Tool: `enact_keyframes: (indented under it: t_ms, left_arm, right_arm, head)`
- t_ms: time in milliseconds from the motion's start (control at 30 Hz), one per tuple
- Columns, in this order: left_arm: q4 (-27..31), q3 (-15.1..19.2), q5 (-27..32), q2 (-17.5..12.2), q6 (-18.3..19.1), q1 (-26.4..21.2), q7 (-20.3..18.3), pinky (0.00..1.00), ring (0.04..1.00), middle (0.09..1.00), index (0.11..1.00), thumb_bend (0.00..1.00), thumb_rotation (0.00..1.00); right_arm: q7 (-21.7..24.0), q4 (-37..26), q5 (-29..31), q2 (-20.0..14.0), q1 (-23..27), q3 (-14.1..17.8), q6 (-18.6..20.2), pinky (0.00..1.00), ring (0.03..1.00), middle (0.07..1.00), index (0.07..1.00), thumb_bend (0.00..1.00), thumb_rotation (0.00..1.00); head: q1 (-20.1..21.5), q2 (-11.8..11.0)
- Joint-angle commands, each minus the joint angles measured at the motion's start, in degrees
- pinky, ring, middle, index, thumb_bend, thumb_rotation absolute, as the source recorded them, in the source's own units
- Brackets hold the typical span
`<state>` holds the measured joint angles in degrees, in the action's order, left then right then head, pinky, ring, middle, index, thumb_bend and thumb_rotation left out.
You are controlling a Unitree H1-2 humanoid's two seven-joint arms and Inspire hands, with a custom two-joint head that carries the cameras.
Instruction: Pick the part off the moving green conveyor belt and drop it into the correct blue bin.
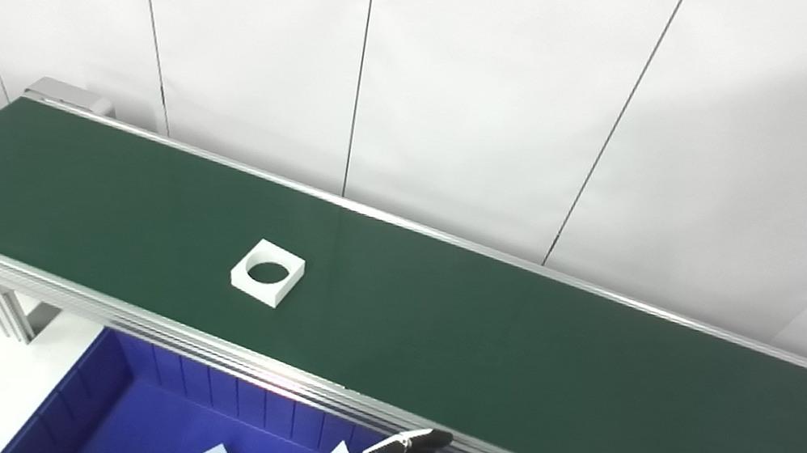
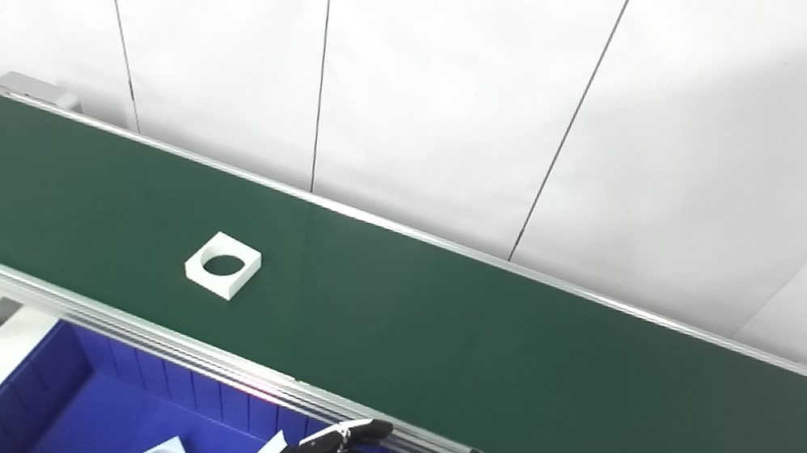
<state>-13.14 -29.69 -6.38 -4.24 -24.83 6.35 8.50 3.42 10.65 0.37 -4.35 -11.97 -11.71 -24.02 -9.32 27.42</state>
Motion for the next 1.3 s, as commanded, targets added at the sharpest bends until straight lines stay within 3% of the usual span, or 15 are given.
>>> enact_keyframes:
  t_ms: [0, 167, 533, 700, 967, 1267]
  left_arm:
    - [1.01, -0.53, -0.46, -0.31, -2.10, -0.95, 1.21, 0.85, 0.894, 0.888, 0.845, 1.00, 0.78]
    - [2.86, -1.65, -1.18, -1.28, -2.10, -1.18, 1.57, 0.88, 0.889, 0.880, 0.841, 1.00, 0.77]
    - [18.24, -1.47, 0.37, -3.98, -2.08, -1.89, -3.30, 0.88, 0.897, 0.882, 0.829, 0.99, 0.68]
    - [22.70, 1.27, -8.32, -5.62, -2.08, -7.99, -3.92, 0.89, 0.903, 0.900, 0.864, 0.93, 0.69]
    - [21.23, 8.54, -16.45, -6.88, 0.16, -18.27, -8.62, 0.95, 0.918, 0.896, 0.861, 0.90, 0.52]
    - [13.28, 12.01, -17.85, -10.14, 2.76, -28.88, -15.55, 0.91, 0.888, 0.878, 0.849, 0.86, 0.49]
  right_arm:
    - [0.98, -0.68, 0.05, 0.57, 0.76, 0.53, -2.91, 1.00, 0.970, 0.946, 0.932, 1.00, 0.96]
    - [1.61, -0.70, -0.20, 1.02, 1.08, 0.81, -2.91, 1.00, 0.971, 0.947, 0.934, 1.00, 0.96]
    - [-0.70, -0.89, -2.37, 1.40, 2.28, -1.02, -2.91, 0.98, 0.955, 0.944, 0.932, 1.00, 0.98]
    - [-2.35, -0.63, -3.31, 1.01, 2.90, -2.37, -2.91, 0.99, 0.955, 0.932, 0.917, 0.99, 1.00]
    - [-3.62, -0.66, -2.90, 0.99, 2.82, -3.91, -2.91, 0.99, 0.953, 0.921, 0.921, 1.00, 0.98]
    - [-4.60, -0.70, -3.36, 0.98, 3.09, -4.86, -2.91, 0.95, 0.942, 0.911, 0.916, 1.00, 0.97]
  head:
    - [-0.40, 0.34]
    - [-0.96, 0.63]
    - [-0.89, 2.15]
    - [-0.40, 1.76]
    - [0.51, 1.52]
    - [1.55, 1.67]
